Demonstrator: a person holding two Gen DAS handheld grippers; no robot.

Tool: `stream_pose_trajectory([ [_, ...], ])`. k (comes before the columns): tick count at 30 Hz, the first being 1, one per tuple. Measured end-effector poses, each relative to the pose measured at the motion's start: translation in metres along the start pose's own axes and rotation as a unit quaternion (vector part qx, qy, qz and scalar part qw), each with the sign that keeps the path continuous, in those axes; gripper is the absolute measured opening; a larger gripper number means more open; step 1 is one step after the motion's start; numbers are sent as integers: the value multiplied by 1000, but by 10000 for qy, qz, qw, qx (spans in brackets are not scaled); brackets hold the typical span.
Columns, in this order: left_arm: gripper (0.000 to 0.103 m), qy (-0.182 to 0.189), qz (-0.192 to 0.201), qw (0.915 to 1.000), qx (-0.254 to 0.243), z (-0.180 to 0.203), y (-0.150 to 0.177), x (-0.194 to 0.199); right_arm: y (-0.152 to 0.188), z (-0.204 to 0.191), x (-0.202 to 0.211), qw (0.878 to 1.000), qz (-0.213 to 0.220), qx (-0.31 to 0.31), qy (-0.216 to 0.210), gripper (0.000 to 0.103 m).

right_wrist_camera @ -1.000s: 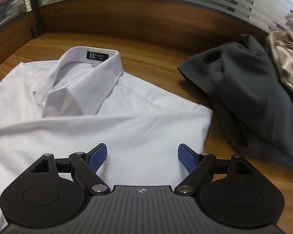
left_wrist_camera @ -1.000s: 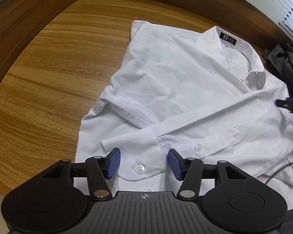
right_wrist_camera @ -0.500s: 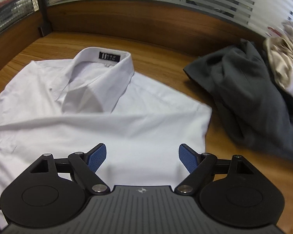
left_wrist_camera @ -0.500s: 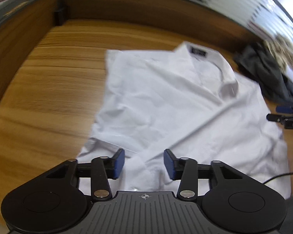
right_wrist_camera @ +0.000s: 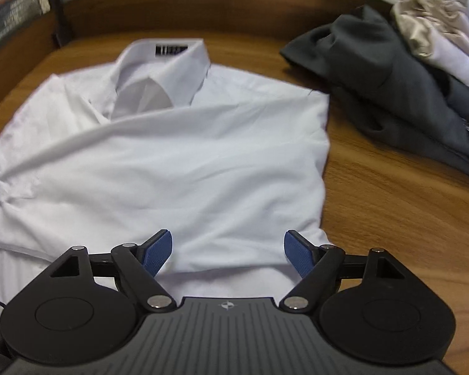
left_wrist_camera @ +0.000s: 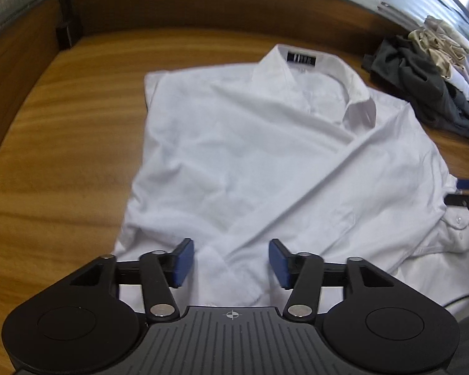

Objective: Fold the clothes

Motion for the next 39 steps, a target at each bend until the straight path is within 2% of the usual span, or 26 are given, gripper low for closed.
stream_pose_trajectory([
  [5,71,-95,109,9998,-144,-8,-25,-6,42,13,16,9972,-237,-516,481,87],
  [9,72,-318,236,9992,-17,-32,-55,-13,84,30,24,9878,-553,-1238,765,87],
  [12,74,-418,308,9983,245,-57,-81,-22,107,34,33,9805,-679,-1684,749,87],
  [16,76,-457,349,9961,666,-88,-114,-38,126,25,39,9768,-794,-1765,915,86],
  [20,77,-422,250,9951,864,-104,-137,-60,135,20,41,9730,-788,-1799,1213,85],
  [22,77,-367,215,9952,881,-106,-143,-69,135,20,41,9709,-742,-1834,1349,82],
  [23,77,-336,239,9953,875,-106,-144,-72,134,19,41,9709,-694,-1841,1369,75],
  [24,76,-305,262,9954,868,-107,-145,-75,131,17,41,9710,-632,-1841,1390,63],
  [25,56,-290,283,9959,806,-106,-146,-77,128,15,41,9706,-607,-1851,1414,58],
  [26,37,-302,296,9970,647,-103,-147,-79,124,12,40,9698,-599,-1863,1454,43],
  [27,23,-360,289,9977,501,-101,-149,-80,120,10,39,9690,-593,-1874,1498,25],
  [29,17,-485,244,9979,360,-97,-150,-82,113,5,36,9669,-590,-1887,1613,8],
  [30,16,-551,244,9977,306,-95,-149,-81,110,2,34,9656,-595,-1885,1692,5],
  [35,14,-854,326,9950,412,-106,-141,-69,92,-1,20,9630,-616,-1841,1868,3],
  [39,14,-1121,394,9908,649,-123,-133,-57,69,-3,6,9688,-563,-1578,1827,3],
])
Point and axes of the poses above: each gripper's, at about its wrist camera, not at the fingertips, and x roughly against the way its jaws point, z to its right, y to its underside, the point moved 3 cm from there along -x, roughly the way its jaws point, and after that the axes turned 13 degrees about y, right-handed, at the moved point
